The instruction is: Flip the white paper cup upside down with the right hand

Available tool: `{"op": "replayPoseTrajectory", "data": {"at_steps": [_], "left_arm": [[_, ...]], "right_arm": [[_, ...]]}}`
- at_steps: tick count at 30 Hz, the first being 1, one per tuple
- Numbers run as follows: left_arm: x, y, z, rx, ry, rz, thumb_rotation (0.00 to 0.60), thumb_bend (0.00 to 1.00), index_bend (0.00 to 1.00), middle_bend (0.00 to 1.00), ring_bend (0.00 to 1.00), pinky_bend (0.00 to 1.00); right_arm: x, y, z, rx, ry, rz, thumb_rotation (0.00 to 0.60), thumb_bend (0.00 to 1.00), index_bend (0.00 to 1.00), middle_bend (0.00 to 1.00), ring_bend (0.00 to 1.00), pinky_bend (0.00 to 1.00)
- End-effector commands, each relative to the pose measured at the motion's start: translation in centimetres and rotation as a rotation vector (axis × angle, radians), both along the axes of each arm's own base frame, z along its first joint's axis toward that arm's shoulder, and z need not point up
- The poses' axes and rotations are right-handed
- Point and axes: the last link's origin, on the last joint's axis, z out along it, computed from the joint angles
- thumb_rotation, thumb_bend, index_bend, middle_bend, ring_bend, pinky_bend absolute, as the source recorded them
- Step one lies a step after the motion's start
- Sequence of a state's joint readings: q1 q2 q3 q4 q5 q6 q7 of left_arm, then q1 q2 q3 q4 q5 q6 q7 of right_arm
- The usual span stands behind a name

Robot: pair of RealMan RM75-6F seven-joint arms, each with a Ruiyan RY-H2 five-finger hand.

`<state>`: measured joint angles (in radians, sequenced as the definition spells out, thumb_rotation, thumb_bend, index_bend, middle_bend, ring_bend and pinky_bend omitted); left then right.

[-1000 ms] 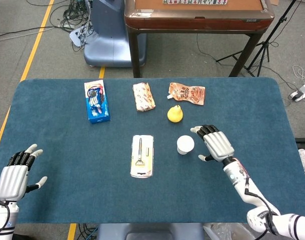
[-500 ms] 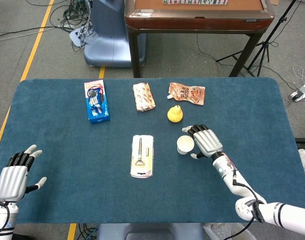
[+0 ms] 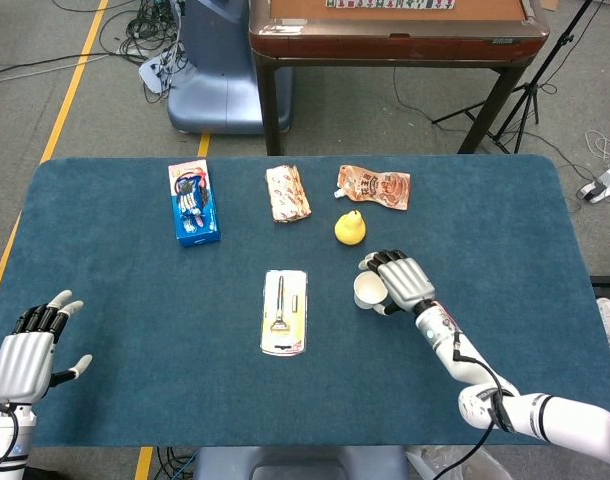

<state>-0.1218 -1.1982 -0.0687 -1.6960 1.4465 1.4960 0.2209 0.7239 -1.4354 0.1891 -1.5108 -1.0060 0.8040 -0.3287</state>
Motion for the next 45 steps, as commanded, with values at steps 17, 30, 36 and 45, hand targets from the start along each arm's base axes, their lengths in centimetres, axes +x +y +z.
{"op": "replayPoseTrajectory", "data": {"at_steps": [17, 30, 36, 45], "left_arm": [[-0.2, 0.0, 0.0, 0.002, 0.001, 0.003, 0.600, 0.15, 0.22, 0.13, 0.16, 0.13], [-0.5, -0.2, -0.1, 0.004, -0.006, 0.010, 0.600, 0.15, 0.22, 0.13, 0.16, 0.13], [-0.7, -0.4, 0.1, 0.006, -0.004, 0.018, 0.600, 0.15, 0.22, 0.13, 0.16, 0.13], [-0.8, -0.4, -0.1, -0.001, -0.007, 0.020, 0.600, 0.15, 0.22, 0.13, 0.16, 0.13]], "right_arm": [[0.3, -1.0, 1.1, -0.068, 0.125, 0.085, 0.600, 0.30, 0.38, 0.26, 0.11, 0.16], [1.9, -2.0, 0.2, -0.145, 0.589, 0.341, 0.600, 0.31, 0.38, 0.26, 0.11, 0.08], [2.0, -2.4, -1.3, -0.152, 0.659, 0.350, 0.600, 0.31, 0.38, 0.24, 0.10, 0.04], [3.4, -2.0, -3.4, -0.128, 0.669, 0.339, 0.600, 0.27, 0.08, 0.10, 0.00, 0.00]]}}
